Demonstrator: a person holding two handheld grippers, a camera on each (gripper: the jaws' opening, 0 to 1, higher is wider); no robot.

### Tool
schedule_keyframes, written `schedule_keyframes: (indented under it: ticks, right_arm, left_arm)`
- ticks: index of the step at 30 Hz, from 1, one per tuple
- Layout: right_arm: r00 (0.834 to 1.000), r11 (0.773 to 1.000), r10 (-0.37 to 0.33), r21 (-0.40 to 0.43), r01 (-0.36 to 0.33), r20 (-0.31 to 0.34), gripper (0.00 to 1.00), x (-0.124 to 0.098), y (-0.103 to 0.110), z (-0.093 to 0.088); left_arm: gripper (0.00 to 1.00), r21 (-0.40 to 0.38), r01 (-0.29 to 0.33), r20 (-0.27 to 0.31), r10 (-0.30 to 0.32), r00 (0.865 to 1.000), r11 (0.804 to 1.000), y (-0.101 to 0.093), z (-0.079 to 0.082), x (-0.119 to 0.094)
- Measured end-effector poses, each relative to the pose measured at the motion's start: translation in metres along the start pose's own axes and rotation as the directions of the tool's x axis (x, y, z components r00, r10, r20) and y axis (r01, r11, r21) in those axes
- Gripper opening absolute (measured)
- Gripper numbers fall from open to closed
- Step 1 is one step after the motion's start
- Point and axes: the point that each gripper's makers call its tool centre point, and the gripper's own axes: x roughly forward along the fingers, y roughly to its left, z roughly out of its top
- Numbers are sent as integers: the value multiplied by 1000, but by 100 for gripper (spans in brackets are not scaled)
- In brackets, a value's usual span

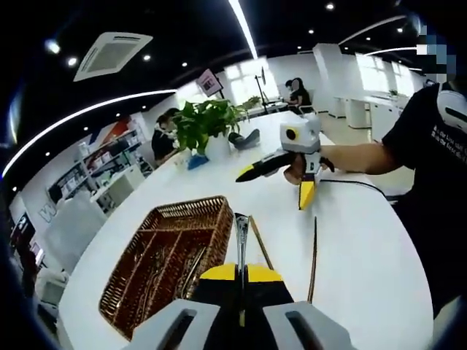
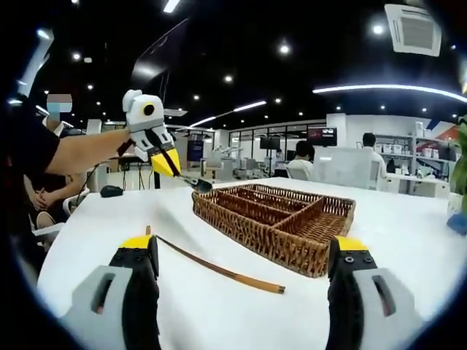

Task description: Arrange the knives, forks, and spoons in their matching storage slots by inserting each utensil handle-first until every utensil is classified and aligned in the correct compartment

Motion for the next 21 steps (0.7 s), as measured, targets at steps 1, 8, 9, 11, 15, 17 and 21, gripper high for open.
schedule_keyframes:
  ticks: [1,8,9,11,15,17,21]
  right_arm:
    - [1000,1000,0,3,0,0,99,0,0,0]
    - [999,1000,8,-7,-8,-31,99,5,3,-9]
    - [999,1000,9,-7,-9,-32,99,5,4,-9]
    - [1000,1000,11,-3,-11,-29,99,5,4,-8]
    - [1000,1000,11,5,-11,-20,99,4,5,-6]
    - [1000,1000,9,11,-8,-11,99,4,4,-4]
    - [1000,1000,8,26,-8,-19,99,4,1,-7]
  left_arm:
    - [0,0,2,3,-2,1000,1000,2,0,1]
    - [0,-4,1,1,-1,1000,1000,19,-9,7]
    - [0,-4,6,-3,-6,1000,1000,20,-10,7]
    - [0,-1,2,-4,-2,1000,1000,26,-12,9]
    - [0,-17,10,7,-9,1000,1000,35,-16,10]
    - [0,-8,-4,2,4,1000,1000,43,-23,14]
    - [0,-29,8,11,-7,1000,1000,53,-31,21]
